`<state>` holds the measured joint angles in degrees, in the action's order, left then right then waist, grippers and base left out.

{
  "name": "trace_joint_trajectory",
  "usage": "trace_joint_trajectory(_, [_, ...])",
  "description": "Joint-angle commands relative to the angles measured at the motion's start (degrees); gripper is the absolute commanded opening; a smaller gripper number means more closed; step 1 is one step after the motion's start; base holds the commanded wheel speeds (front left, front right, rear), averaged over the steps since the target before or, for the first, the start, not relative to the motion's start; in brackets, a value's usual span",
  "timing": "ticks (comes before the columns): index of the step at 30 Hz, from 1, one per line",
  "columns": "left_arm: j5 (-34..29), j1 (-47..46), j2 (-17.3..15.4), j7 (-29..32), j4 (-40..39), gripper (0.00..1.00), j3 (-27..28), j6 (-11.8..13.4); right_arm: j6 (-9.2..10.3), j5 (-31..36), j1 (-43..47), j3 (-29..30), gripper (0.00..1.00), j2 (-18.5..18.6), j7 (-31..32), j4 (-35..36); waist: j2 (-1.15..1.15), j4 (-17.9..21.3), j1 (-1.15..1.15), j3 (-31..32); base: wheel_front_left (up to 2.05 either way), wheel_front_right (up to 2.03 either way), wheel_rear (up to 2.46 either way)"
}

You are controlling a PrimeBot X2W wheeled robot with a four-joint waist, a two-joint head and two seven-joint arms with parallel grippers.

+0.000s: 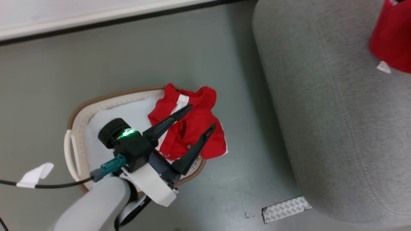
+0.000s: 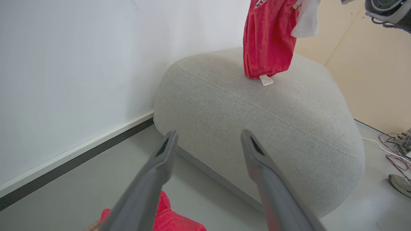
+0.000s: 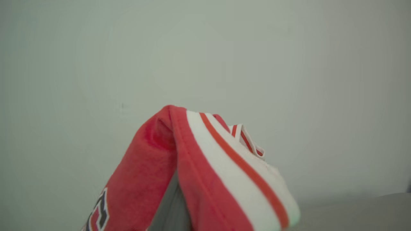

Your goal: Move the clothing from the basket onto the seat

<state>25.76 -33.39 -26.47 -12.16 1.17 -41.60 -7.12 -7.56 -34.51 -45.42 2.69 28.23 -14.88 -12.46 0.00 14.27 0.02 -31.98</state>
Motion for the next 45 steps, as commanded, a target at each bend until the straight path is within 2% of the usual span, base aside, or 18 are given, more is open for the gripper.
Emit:
trace_joint_trajectory(1, [0.08,-0.55,-0.67,-0.06,-0.47,1.0,0.08,-0.29,0.14,-0.2,-1.39,1.26,0.0,1.06,-0.21,-1.0,0.0,-2.1,-0.02,-2.87,0.0,0.0,0.0])
trace_joint_trajectory(8, [0.23,-1.29,-2.41,-0.52,-1.21,1.0,1.07,-0.27,0.14,3.02,-4.34,4.39,0.0,3.02,2.11,-10.59,0.0,-3.75,-0.02,-6.58,0.0,0.0,0.0])
trace_joint_trajectory(16, [0.07,-2.23,-2.68,-0.85,-1.1,1.0,1.12,-0.29,0.14,6.84,-5.46,6.95,0.0,-1.53,5.42,-21.42,0.0,-4.43,-0.02,-8.58,0.0,0.0,0.0])
trace_joint_trajectory(17, [0.15,-2.37,-2.6,-0.91,-0.94,1.0,1.15,-0.29,0.14,7.33,-5.47,7.01,0.02,-1.94,6.51,-22.63,0.0,-4.46,-0.02,-8.61,0.0,0.0,0.0])
trace_joint_trajectory(18, [0.22,-2.52,-2.53,-0.99,-0.78,1.0,1.16,-0.29,0.15,7.49,-5.5,7.24,0.16,-2.26,7.73,-23.95,0.0,-4.49,-0.02,-8.6,0.0,0.0,0.0])
trace_joint_trajectory(19, [0.34,-2.58,-2.46,-1.08,-0.55,1.0,1.15,-0.29,0.15,7.65,-5.46,7.45,0.24,-2.6,9.27,-25.48,0.0,-4.49,-0.02,-8.5,0.0,0.0,0.0])
trace_joint_trajectory(20, [0.54,-2.48,-2.32,-1.17,-0.3,1.0,1.15,-0.29,0.14,8.06,-5.34,6.83,0.27,-3.05,10.83,-26.53,0.0,-4.48,-0.02,-8.27,0.0,0.0,0.0])
trace_joint_trajectory(22, [0.94,-2.16,-2.1,-1.34,0.19,1.0,1.12,-0.23,0.15,8.03,-5.36,6.8,0.49,-3.57,13.37,-28.74,0.0,-4.33,-0.02,-7.53,0.0,0.0,0.0])
trace_joint_trajectory(23, [1.18,-2.0,-2.02,-1.27,0.6,1.0,1.12,-0.23,0.15,7.97,-5.39,6.54,0.97,-3.9,14.76,-29.8,0.0,-4.23,-0.02,-7.02,0.0,0.0,0.0])
trace_joint_trajectory(24, [1.26,-1.89,-1.9,-1.38,0.88,1.0,1.13,-0.22,0.14,7.79,-5.22,6.04,1.0,-4.06,15.73,-30.34,0.0,-4.11,-0.02,-6.45,0.0,0.0,0.0])
trace_joint_trajectory(31, [2.28,-0.62,-0.17,-2.1,3.08,1.0,0.91,0.11,0.15,6.67,-1.79,1.19,1.0,-3.43,20.8,-30.79,0.0,-3.27,-0.02,-0.51,0.0,0.0,0.0])
trace_joint_trajectory(37, [2.97,1.11,1.29,-2.54,4.93,1.0,1.07,0.66,0.15,5.24,1.83,-2.5,1.0,-1.43,22.84,-27.6,0.0,-2.29,-0.02,4.72,0.0,0.0,0.0])
trace_joint_trajectory(45, [5.36,5.2,4.14,-3.01,7.8,1.0,2.43,1.85,0.14,3.07,6.42,-6.0,1.0,3.1,25.45,-20.7,0.0,-0.98,-0.02,14.65,0.0,0.0,0.0])
